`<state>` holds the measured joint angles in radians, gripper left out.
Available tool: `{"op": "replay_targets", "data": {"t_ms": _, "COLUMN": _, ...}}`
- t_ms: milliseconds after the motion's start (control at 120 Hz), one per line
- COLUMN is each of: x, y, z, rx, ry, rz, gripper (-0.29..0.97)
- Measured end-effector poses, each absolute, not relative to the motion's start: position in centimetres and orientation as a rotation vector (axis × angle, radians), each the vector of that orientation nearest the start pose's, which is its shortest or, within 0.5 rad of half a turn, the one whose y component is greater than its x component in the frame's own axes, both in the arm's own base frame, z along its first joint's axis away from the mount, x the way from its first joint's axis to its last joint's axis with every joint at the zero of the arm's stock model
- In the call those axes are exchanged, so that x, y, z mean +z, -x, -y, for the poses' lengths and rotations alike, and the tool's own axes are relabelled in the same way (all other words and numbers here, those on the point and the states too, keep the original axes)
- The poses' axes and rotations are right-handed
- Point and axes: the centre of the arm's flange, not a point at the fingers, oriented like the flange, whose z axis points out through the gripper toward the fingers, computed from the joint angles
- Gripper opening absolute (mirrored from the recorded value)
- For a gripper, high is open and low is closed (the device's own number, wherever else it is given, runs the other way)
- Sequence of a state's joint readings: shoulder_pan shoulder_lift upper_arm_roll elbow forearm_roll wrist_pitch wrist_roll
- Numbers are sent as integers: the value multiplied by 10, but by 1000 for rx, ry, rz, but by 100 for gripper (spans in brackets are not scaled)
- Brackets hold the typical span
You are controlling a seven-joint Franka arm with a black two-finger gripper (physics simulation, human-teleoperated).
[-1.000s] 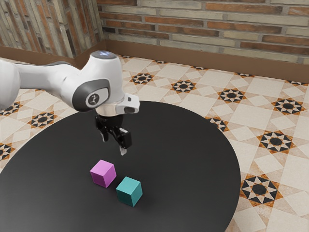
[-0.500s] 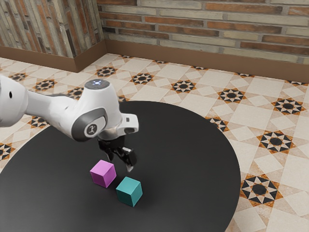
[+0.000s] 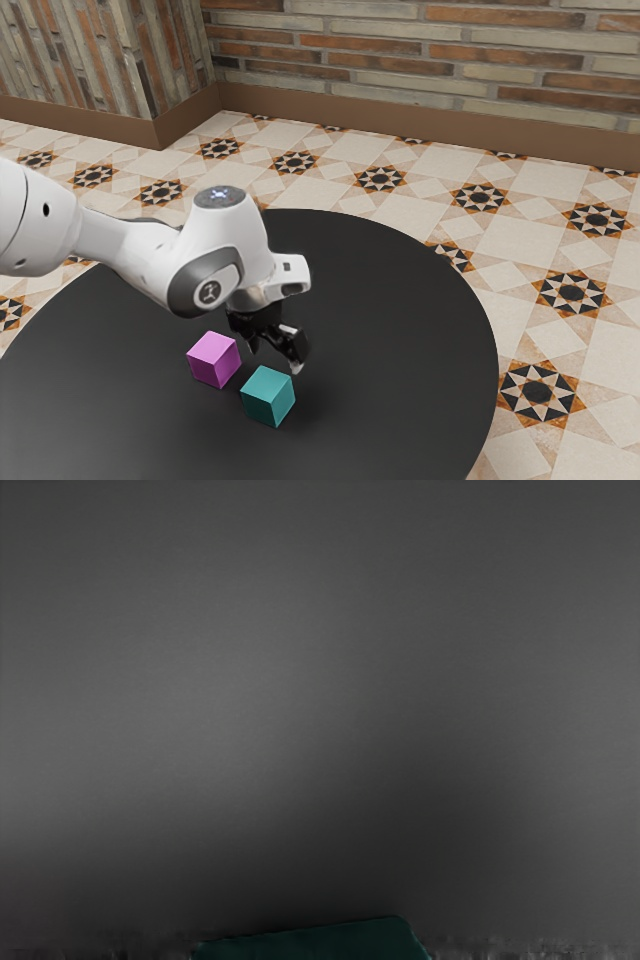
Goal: Pick up the blue block with one arm, and put the blue block on the pink block with one arm
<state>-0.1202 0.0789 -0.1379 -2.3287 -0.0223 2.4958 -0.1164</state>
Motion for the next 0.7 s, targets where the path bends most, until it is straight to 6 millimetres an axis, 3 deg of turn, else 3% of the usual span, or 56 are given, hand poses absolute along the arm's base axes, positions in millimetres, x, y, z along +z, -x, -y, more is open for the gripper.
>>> {"op": "replay_targets", "data": {"t_ms": 258, "x": 290, "y": -487, "z": 135, "rx": -44, "ry": 3190, "rz": -130, "gripper": 66}}
{"op": "replay_targets", "data": {"t_ms": 458, "x": 272, "y": -485, "z": 132, "rx": 5, "ry": 3191, "rz": -91, "gripper": 66}}
{"op": "replay_targets", "data": {"t_ms": 700, "x": 266, "y": -485, "z": 134, "rx": 12, "ry": 3191, "rz": -75, "gripper": 65}}
